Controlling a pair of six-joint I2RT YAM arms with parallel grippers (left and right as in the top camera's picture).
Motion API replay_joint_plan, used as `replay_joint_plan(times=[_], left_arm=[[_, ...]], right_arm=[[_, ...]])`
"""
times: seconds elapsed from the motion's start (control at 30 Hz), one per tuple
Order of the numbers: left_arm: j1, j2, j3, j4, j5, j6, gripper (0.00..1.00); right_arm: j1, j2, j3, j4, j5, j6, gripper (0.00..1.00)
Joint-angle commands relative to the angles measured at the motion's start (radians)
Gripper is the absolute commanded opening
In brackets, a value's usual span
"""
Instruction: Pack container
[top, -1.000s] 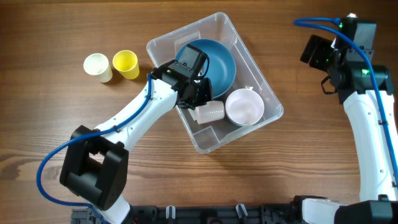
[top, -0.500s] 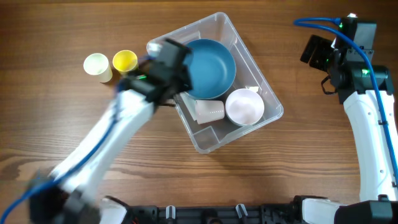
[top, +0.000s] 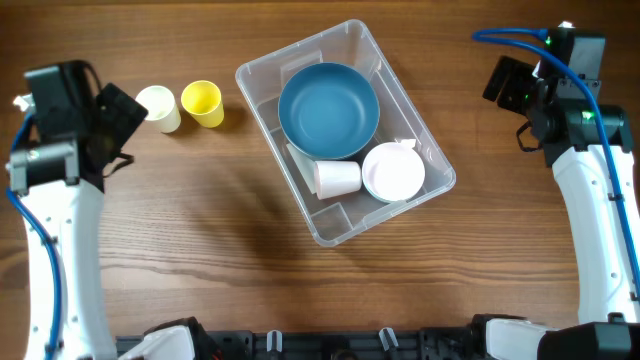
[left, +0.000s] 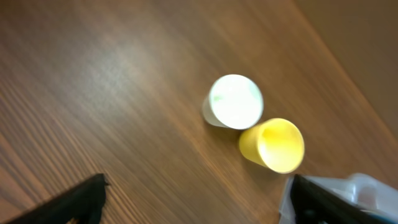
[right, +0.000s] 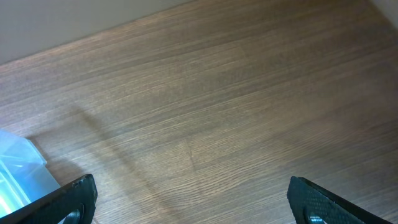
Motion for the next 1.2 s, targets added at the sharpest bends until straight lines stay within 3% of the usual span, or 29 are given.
replay_joint_plan(times=[0.0,0.17,0.33,0.5,0.7,0.83,1.17], left_arm=[[0.042,0.052,-0.001,-0.013,0.083,0.010,1.00],[0.041,0.082,-0.001,-0.022,0.082,0.010,1.00],[0.041,0.083,-0.001,-0.022,0.082,0.010,1.00],[0.041,0.083,-0.001,-0.022,0.083,0.010,1.00],[0.041,0.083,-0.001,-0.022,0.082,0.010,1.00],[0.041,0.083,-0.001,-0.023,0.082,0.010,1.00],[0.041,0.083,-0.001,-0.023,0.083,0.010,1.00]], right_arm=[[0.001,0.007,0.009,0.003,0.001,0.033,1.00],[0.001,0.007,0.009,0.006,-0.156,0.030,1.00],[0.034,0.023,0.009,-0.018,-0.532,-0.103,0.99],[0.222,0.036,0.009,-0.047,-0.461,-0.126,0.98],[0.516,0.060,0.009,-0.082,-0.243,-0.103,1.00],[0.593,0.068,0.009,-0.132,-0.269,-0.024,1.00],[0.749,0.230,0.009,-0.135,-0.265,-0.016,0.96]])
